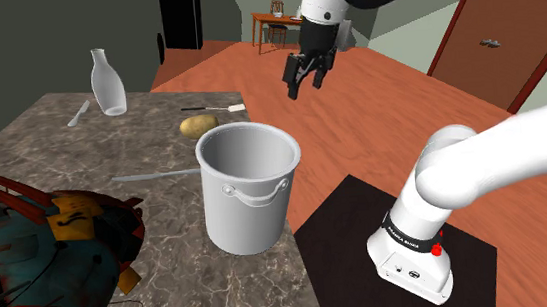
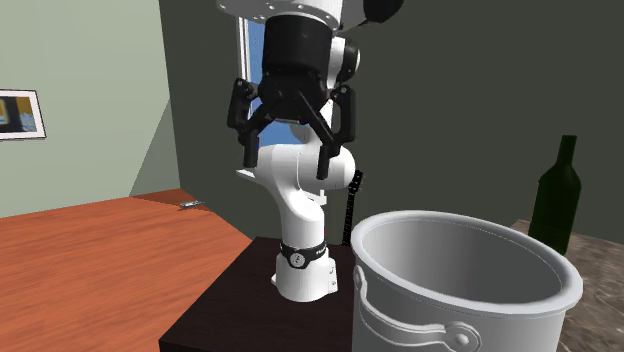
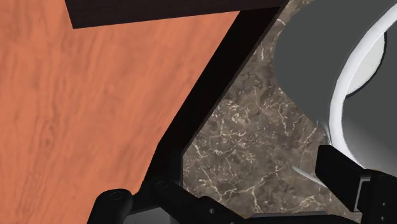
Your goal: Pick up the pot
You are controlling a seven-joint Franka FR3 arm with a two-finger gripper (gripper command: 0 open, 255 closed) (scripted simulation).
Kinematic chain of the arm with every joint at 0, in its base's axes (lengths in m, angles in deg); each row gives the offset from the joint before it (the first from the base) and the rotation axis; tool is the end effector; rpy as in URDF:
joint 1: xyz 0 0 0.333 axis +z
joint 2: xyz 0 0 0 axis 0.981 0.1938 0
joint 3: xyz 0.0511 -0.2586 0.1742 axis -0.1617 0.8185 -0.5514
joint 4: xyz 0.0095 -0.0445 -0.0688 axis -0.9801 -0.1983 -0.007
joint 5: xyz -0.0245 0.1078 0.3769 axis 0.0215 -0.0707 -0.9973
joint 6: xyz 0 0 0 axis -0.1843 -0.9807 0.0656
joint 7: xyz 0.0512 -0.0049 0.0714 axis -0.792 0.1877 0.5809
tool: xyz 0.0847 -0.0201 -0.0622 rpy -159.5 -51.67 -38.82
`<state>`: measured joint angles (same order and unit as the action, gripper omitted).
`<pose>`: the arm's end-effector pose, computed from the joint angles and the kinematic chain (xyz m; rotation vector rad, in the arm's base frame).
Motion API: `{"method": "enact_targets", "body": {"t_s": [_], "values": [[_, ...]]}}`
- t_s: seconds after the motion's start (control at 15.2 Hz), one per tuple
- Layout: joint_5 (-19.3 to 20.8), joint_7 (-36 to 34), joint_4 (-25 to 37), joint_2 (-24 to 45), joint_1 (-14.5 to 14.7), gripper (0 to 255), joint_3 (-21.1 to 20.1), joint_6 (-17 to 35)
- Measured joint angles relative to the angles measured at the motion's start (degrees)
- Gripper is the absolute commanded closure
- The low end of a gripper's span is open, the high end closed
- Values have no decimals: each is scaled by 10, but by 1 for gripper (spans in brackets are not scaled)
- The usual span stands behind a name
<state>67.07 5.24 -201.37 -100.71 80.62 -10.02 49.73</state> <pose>0.3207 0.0829 0.5536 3.0439 -0.1413 0.1722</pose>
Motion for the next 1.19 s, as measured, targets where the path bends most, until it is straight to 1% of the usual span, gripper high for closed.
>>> {"method": "enact_targets", "body": {"t_s": [0.46, 0.53, 1.06, 1.12, 1.19], "values": [[-64, -86, -22, 60, 26, 0, -65, 48], [-69, -96, -17, 70, 28, 0, -72, 52], [-82, -107, -65, 91, 32, 0, -89, 117], [-82, -108, -66, 92, 32, 255, -90, 119], [-82, -108, -67, 92, 32, 255, -90, 121]]}}
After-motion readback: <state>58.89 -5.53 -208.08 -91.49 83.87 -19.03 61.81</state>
